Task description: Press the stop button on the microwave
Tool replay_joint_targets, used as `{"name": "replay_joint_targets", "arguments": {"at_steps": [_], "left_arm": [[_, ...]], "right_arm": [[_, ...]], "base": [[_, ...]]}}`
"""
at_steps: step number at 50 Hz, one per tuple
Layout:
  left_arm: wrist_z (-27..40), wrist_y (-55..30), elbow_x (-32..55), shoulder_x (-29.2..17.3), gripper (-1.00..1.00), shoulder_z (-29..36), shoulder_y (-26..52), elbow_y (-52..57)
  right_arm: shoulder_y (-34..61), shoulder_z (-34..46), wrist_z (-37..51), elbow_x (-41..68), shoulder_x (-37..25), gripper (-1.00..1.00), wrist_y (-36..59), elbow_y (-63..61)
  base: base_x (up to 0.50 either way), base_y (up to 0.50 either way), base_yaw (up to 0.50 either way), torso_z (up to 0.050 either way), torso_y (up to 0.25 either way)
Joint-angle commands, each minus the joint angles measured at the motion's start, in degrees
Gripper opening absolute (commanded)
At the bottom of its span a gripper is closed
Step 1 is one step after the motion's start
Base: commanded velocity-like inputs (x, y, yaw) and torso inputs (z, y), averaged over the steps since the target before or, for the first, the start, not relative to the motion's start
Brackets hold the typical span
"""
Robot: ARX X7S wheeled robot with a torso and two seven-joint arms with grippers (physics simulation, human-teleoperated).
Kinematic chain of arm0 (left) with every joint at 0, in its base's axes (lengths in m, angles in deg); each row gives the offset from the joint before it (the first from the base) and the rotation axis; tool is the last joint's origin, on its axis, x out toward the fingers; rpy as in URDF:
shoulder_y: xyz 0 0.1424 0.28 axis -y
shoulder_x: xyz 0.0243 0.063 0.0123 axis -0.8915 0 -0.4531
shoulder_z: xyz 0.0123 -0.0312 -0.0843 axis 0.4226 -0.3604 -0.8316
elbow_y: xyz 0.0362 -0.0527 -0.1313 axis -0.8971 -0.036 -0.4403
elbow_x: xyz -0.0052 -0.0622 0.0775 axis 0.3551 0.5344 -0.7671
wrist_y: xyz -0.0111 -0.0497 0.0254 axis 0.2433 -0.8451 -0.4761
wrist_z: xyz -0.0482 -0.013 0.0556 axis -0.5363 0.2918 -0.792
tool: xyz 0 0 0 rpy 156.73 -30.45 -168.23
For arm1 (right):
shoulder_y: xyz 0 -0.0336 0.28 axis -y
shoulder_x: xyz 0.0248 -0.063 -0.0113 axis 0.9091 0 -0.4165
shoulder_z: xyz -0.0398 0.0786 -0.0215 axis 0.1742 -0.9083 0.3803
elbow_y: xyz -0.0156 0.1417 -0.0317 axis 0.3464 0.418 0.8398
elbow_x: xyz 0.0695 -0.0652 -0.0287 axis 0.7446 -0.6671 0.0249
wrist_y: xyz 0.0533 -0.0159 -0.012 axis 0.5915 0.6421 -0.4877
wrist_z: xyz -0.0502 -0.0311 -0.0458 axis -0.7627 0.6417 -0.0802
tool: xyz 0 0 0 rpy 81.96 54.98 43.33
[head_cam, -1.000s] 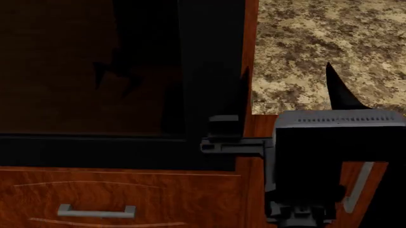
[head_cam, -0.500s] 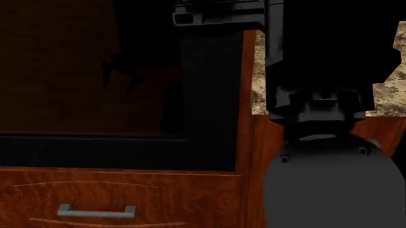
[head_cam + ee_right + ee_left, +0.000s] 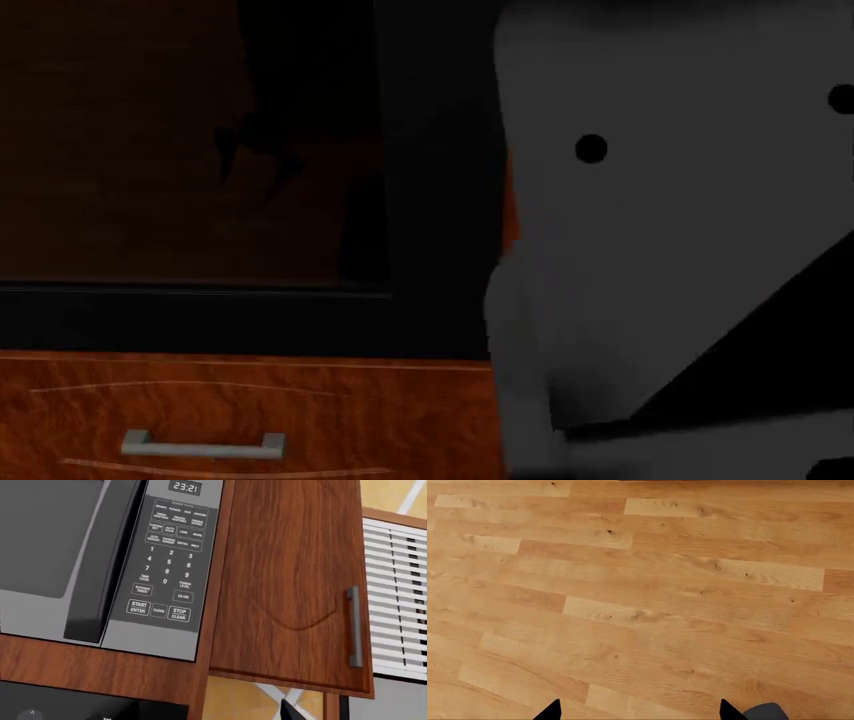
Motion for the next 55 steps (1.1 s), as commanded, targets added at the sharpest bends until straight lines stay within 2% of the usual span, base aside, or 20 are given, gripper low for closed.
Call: {"name": "replay_joint_targets", "arguments": {"at_steps": [1,16,32,45,55], "left_arm": [[0.0,0.0,0.0,0.0,1.00,0.0,0.0,-0.1],[0.0,0.0,0.0,0.0,1.00,0.0,0.0,-0.1],[0.0,0.0,0.0,0.0,1.00,0.0,0.0,-0.1],[0.0,0.0,0.0,0.0,1.00,0.0,0.0,-0.1],[0.0,0.0,0.0,0.0,1.00,0.0,0.0,-0.1]], "right_arm": [[10.1,-0.3,1.9,2.8,0.8,1.00,-3.1,13.8],[21.7,-0.9,5.1,7.2,0.8,1.00,-14.1,40.1],[32.4,4.8,8.6,13.5,1.0,1.00,-28.7,68.8],[40.1,11.3,10.7,21.3,1.1,1.00,-36.2,82.0],[42.1,12.9,11.3,24.7,0.5,1.00,-35.7,80.5]], "base": [[0.00,0.00,0.00,0.000,0.000],[0.00,0.00,0.00,0.000,0.000],[0.00,0.00,0.00,0.000,0.000],[0.00,0.00,0.00,0.000,0.000],[0.00,0.00,0.00,0.000,0.000]]}}
